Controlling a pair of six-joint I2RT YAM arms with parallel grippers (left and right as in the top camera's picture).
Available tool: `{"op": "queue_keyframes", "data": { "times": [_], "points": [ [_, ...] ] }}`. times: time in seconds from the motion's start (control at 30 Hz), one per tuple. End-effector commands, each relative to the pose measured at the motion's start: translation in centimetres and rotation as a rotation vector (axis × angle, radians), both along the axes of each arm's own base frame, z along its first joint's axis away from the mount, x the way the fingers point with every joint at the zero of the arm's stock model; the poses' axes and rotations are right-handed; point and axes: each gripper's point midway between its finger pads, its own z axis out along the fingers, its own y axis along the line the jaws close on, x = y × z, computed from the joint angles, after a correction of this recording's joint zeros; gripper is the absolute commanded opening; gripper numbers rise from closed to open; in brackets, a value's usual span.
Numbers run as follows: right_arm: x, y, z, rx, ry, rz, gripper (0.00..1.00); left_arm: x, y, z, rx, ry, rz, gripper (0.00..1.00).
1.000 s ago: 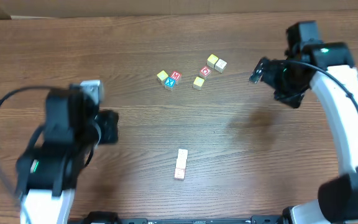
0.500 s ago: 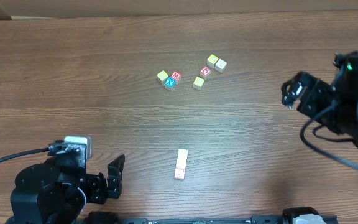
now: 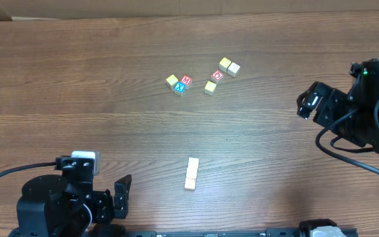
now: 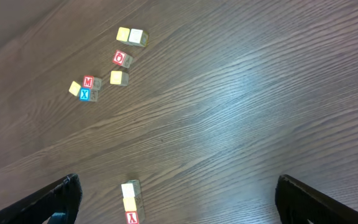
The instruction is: Flip 3 blocks
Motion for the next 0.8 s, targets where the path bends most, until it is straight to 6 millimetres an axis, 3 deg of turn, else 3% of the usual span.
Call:
{"op": "queue_keyframes", "data": {
  "times": [0.0, 0.6, 0.77],
  "points": [
    [0.3, -0.1, 0.4, -0.014, -0.015, 0.002, 1.0, 0.0, 0.1, 0.1, 0.02, -0.008, -0.009, 1.0],
    [0.7, -0.1, -0.2, -0.016, 0.006, 0.003, 1.0, 0.0, 0.1, 0.1, 0.02, -0.008, -0.01, 1.0],
    [-0.6, -0.2, 1.4, -0.009, -0.06, 0.002, 1.0, 0.0, 0.1, 0.1, 0.02, -0.008, -0.009, 1.0]
  ]
}}
